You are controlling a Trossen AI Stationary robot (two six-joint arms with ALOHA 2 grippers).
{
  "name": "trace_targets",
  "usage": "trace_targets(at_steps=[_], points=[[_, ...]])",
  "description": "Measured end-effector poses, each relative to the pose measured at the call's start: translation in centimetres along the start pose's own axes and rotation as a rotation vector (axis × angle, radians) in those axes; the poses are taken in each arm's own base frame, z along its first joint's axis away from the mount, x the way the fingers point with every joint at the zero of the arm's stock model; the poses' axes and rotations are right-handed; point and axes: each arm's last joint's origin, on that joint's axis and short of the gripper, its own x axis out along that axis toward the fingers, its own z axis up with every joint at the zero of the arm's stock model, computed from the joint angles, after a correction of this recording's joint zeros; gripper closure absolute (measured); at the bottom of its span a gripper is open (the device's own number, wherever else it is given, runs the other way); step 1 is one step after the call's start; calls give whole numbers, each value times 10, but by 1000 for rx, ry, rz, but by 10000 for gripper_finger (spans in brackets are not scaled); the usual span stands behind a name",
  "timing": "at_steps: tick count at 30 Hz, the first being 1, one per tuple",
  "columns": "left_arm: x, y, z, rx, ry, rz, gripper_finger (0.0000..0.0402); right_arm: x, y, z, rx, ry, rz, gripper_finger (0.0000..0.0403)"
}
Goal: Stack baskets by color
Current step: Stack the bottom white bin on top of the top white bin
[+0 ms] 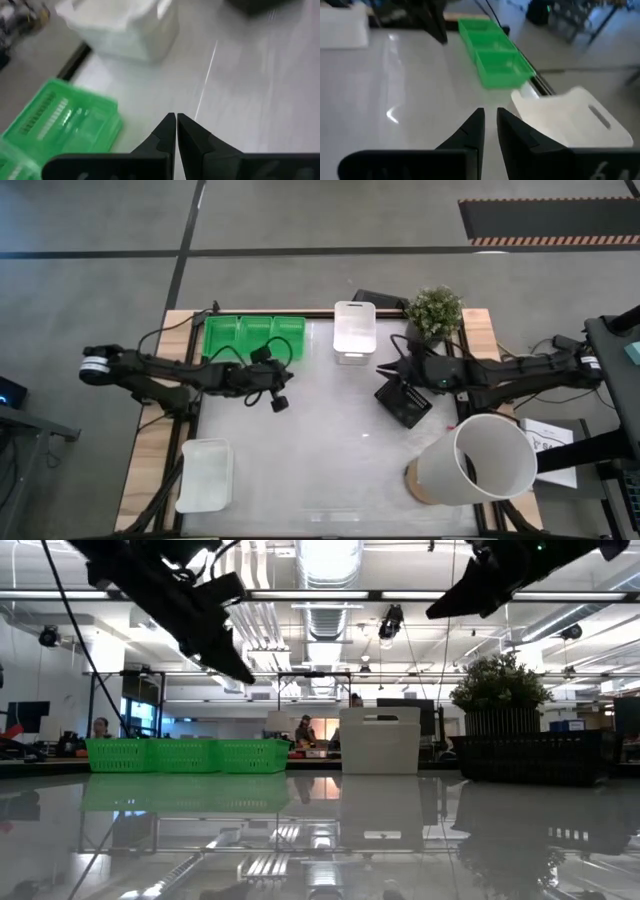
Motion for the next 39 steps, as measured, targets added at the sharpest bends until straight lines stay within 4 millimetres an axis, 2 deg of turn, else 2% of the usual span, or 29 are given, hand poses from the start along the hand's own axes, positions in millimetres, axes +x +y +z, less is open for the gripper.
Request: trace_targets(at_steps=[5, 9, 14, 21, 28, 32, 35, 39], points=[[-1, 0, 6, 62, 120, 5, 402, -5, 0, -10, -50, -131, 26, 360], [0, -1, 9, 63, 148, -3, 402, -5, 4, -24, -101, -233, 111, 360], [0, -12, 18, -125, 98, -157, 402, -3, 8, -41, -155, -357, 176, 360], [-18, -45, 28, -258, -3, -353, 402, -3, 0, -54, -203, -434, 109, 360], [-41, -76, 31, -532, 40, -445, 402, -1, -4, -55, -246, -424, 77, 360], [-56, -101, 28, -716, 149, -510, 402, -1, -4, -52, -257, -434, 70, 360], [-72, -123, 23, -815, 292, -551, 402, -1, -4, -52, -258, -432, 70, 360], [-91, -146, 19, -922, 535, -472, 402, -1, -4, -53, -259, -426, 72, 360]])
